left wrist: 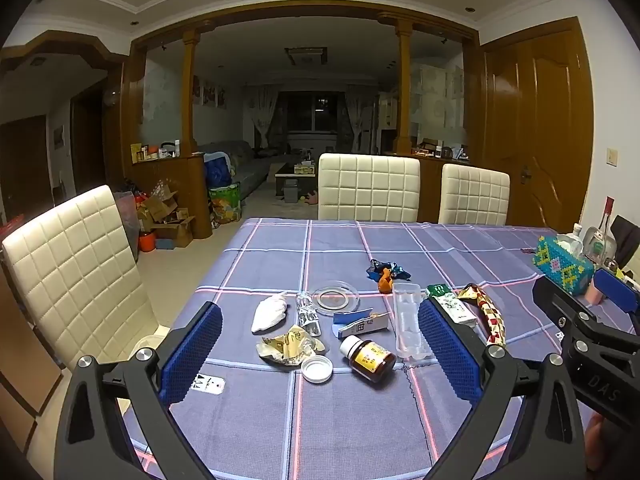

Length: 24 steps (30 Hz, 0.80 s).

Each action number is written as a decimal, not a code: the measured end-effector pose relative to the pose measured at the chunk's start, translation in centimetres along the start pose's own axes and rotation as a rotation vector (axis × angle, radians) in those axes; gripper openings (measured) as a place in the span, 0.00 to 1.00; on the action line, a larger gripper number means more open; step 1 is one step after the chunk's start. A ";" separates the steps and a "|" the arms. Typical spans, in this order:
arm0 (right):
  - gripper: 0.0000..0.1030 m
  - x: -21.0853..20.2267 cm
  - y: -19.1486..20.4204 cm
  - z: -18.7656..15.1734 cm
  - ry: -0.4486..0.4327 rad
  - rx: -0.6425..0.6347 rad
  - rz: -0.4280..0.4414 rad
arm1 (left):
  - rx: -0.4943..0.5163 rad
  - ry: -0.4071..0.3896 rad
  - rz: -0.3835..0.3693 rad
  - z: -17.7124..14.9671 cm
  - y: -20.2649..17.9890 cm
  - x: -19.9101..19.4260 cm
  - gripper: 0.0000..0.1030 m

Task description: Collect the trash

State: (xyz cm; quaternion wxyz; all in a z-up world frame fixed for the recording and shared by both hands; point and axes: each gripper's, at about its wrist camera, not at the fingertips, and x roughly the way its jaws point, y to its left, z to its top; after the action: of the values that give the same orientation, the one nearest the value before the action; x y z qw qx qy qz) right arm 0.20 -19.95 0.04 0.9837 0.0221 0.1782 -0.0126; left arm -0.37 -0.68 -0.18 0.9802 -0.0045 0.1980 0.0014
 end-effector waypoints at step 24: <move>0.97 0.3 -0.1 -0.3 0.001 -0.005 0.001 | -0.007 0.008 -0.006 0.1 0.7 0.2 0.93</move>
State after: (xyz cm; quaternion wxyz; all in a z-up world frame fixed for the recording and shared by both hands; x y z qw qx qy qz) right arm 0.39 -20.02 -0.40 0.9837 0.0199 0.1785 -0.0120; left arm -0.14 -0.02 -0.14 0.9794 -0.0087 0.2019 -0.0007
